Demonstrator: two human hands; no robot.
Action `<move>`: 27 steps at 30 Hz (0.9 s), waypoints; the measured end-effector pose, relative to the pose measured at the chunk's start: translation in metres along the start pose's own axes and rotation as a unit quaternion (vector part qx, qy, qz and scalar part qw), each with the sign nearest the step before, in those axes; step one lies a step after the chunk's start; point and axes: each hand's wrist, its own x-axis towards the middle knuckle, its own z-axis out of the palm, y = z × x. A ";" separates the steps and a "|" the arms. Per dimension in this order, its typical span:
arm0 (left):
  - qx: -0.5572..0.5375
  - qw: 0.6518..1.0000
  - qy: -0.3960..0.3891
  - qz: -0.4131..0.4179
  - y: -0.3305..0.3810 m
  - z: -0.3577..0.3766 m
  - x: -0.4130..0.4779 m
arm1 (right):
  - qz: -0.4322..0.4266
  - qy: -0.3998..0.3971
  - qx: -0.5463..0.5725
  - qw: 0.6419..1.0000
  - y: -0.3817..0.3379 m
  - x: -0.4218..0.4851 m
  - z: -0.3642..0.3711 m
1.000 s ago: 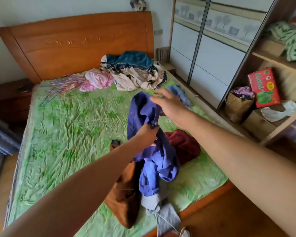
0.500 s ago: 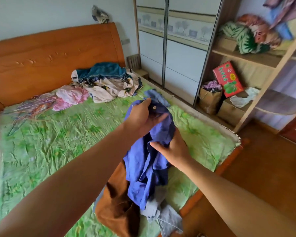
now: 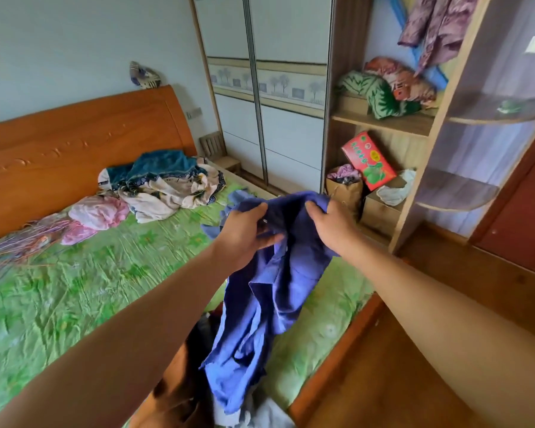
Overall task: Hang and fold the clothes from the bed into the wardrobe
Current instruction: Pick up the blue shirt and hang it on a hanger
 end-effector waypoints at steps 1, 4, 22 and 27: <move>-0.011 1.000 -0.005 0.007 0.003 0.018 0.001 | 0.020 -0.015 -0.021 0.999 0.015 0.003 -0.018; -0.046 0.998 -0.037 0.038 0.017 0.067 0.008 | 0.021 0.028 -0.039 0.999 0.055 -0.008 -0.058; -0.134 0.980 -0.136 0.057 0.027 0.324 0.034 | -0.007 0.306 -0.027 0.952 0.159 -0.030 -0.208; -0.119 0.980 -0.141 0.075 0.013 0.345 0.066 | 0.038 0.265 0.117 0.956 0.161 -0.005 -0.268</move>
